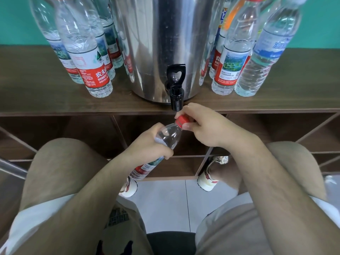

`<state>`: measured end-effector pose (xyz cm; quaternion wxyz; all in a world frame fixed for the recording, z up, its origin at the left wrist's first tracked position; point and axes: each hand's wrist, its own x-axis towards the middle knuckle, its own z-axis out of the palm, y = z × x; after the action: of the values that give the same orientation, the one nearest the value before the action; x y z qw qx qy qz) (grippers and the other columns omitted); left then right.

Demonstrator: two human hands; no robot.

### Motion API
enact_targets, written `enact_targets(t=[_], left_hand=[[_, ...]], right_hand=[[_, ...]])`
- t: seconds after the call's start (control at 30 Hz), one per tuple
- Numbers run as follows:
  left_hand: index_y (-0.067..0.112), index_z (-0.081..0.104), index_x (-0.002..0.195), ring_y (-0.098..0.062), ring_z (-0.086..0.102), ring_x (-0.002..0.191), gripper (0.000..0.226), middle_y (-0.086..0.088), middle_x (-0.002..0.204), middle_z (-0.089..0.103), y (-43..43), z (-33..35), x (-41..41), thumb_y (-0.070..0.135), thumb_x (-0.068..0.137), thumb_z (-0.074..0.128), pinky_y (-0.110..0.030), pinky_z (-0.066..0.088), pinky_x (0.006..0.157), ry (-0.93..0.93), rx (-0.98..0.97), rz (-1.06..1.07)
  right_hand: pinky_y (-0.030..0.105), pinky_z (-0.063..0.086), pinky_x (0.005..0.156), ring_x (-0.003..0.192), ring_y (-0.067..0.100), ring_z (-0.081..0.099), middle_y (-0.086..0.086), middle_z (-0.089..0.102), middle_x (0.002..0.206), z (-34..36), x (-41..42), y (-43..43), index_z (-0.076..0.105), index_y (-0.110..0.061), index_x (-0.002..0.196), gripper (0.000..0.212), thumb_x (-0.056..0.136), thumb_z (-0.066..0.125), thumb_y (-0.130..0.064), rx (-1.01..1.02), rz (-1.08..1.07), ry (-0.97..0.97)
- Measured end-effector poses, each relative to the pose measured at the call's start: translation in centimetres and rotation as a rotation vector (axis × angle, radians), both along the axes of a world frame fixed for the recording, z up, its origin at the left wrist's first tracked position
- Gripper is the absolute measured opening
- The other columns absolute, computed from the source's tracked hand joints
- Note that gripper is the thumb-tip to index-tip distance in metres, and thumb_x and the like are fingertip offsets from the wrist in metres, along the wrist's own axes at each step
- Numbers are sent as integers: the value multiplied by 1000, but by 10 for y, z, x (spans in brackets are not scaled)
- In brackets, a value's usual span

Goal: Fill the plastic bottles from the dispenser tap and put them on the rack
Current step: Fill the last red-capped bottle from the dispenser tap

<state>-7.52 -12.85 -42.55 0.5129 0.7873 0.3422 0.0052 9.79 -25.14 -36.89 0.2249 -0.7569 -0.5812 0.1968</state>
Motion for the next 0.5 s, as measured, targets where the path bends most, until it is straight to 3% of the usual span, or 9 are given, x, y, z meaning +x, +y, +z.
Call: enact_targets(t=[0.13,0.23,0.37,0.5], left_hand=[[39,58,104,-26,73,96,55,3,100,71,2,5,0,26,55,80,-45,61,84,-1,-109,-1],[39,59,102,-23,74,96,54,5,102,71,1,8,0,24,56,80,-39,58,82,-9,-147,9],[35,57,110,-25,72,103,57,1,109,71,-2,6,5,21,62,86,-46,58,94,-76,-147,56],[34,58,118,-22,72,104,62,3,109,74,-5,4,9,18,68,91,-49,57,100,-151,-126,67]], right_hand=[[10,36,88,96,-4,50,-12,51,107,7,5,-3,57,-28,108,31,98,64,1,161,58,68],[20,50,89,97,5,60,-12,56,108,7,14,-6,57,-34,111,39,96,68,1,298,-12,129],[30,57,89,88,9,66,-7,68,98,-1,25,-6,58,-30,107,26,93,74,-15,446,-321,155],[42,52,92,94,14,58,-9,64,96,-10,29,2,59,-27,91,15,92,74,-28,366,-511,-88]])
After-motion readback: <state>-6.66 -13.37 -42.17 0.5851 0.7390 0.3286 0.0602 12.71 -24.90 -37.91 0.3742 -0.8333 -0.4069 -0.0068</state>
